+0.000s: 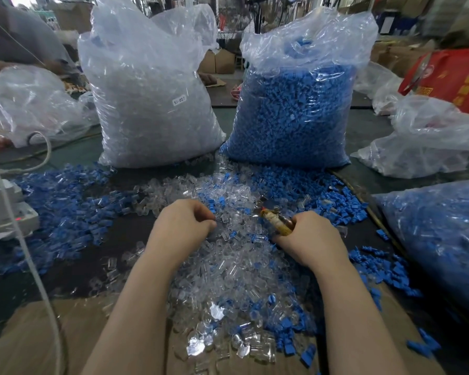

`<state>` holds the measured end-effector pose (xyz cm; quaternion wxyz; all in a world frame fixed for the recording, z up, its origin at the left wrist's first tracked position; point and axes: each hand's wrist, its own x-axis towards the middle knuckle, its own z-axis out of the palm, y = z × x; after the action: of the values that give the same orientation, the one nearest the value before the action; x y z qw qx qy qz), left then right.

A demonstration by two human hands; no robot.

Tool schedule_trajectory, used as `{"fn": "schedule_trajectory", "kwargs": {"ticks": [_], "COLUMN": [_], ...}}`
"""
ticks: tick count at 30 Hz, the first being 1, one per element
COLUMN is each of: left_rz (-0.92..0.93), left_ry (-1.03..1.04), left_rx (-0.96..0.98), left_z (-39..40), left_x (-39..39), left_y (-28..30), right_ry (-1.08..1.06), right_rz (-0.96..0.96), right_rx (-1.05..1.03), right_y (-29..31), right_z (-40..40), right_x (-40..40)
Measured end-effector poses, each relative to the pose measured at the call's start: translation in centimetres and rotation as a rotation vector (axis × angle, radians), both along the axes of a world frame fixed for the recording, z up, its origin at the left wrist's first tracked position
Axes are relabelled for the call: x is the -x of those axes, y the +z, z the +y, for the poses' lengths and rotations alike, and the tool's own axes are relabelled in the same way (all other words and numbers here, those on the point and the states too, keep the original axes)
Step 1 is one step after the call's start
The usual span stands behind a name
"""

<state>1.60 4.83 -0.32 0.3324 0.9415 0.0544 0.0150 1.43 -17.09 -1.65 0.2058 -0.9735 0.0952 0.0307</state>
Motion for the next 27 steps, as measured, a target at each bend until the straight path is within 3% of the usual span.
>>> {"fn": "schedule_trajectory", "kwargs": {"ticks": [8, 17, 27], "left_rz": [-0.052, -0.068, -0.126], "left_ry": [-0.088, -0.125, -0.089], "left_rx": [-0.008, -0.249, -0.113], "left_z": [-2.1, -3.1, -3.3], "left_x": [0.2, 0.3, 0.1], "left_y": [-0.4, -1.0, -1.5], "right_ry": [-0.019, -0.063, -0.029], "right_rz": [-0.067, -0.25, -0.359], "right_rx": [0.021, -0.159, -0.262], "right_y": [-0.3, -0.3, -0.3], "right_z": [0.2, 0.7, 0.9], "right_x": [0.1, -0.1, -0.2]}}
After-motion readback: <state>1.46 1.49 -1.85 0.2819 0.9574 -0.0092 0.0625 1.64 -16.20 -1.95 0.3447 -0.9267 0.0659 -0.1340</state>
